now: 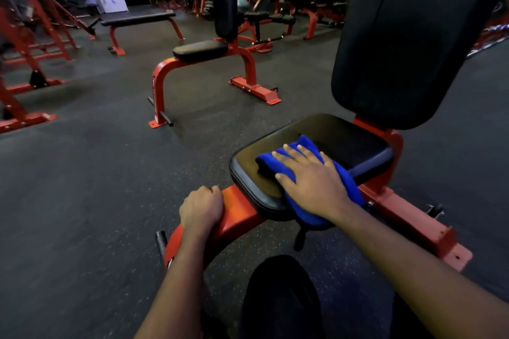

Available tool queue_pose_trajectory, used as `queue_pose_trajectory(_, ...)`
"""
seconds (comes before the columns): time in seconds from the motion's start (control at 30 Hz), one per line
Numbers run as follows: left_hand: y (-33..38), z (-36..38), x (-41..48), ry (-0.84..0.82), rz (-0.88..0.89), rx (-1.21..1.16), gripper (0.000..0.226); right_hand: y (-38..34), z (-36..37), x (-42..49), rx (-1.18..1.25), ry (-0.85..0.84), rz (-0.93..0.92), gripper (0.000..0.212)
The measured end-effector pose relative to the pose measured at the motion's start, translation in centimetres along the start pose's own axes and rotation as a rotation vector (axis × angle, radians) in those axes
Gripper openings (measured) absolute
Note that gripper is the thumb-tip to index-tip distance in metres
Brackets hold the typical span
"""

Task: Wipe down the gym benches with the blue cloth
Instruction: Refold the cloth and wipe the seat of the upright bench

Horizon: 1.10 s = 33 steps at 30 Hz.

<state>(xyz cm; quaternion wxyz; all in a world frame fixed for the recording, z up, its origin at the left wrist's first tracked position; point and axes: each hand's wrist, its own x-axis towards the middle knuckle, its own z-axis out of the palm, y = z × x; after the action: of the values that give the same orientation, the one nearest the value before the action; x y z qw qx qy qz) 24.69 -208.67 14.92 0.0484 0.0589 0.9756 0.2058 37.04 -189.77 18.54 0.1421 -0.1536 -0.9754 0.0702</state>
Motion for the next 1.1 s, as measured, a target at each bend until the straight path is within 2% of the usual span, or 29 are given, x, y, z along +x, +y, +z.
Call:
queue_pose_trajectory(0.17,-0.1,-0.1,-0.1,0.000,0.008,-0.002,0.049,1.8,-0.2,2.4,0.016,0.037,0.299,0.053)
queue_pose_trajectory(0.27,-0.1,-0.2,0.0,-0.007,0.003,0.001,0.048,-0.1,1.1,0.5,-0.016,0.112,0.278,0.055)
queue_pose_trajectory(0.37,0.0,-0.1,0.0,-0.005,0.004,0.004,0.049,1.7,0.9,-0.4,-0.014,0.136,0.207,0.053)
queue_pose_trajectory(0.5,0.0,-0.2,0.0,-0.007,0.009,0.006,0.049,3.1,-0.3,2.0,0.025,0.076,0.433,0.052)
queue_pose_trajectory(0.6,-0.1,-0.1,0.1,-0.006,0.010,0.004,0.049,1.4,0.9,0.4,-0.031,0.127,0.329,0.056)
queue_pose_trajectory(0.67,-0.1,-0.1,0.1,-0.003,0.017,0.004,0.049,2.8,0.6,-0.4,-0.033,0.122,0.249,0.054)
queue_pose_trajectory(0.8,-0.1,0.0,0.1,-0.015,0.015,-0.012,0.050,4.1,-0.5,1.4,0.021,0.084,0.438,0.052)
queue_pose_trajectory(0.97,0.0,0.0,0.6,0.010,-0.009,-0.135,0.050,4.6,-0.2,0.1,-0.014,0.073,0.254,0.051)
queue_pose_trajectory(1.07,0.9,-0.3,1.5,0.072,-0.008,-0.322,0.052,4.8,-0.9,1.8,0.015,0.034,0.399,0.052)
queue_pose_trajectory(1.1,1.5,-0.6,1.7,0.103,0.007,-0.382,0.051,4.4,-0.7,2.0,-0.006,0.024,0.392,0.053)
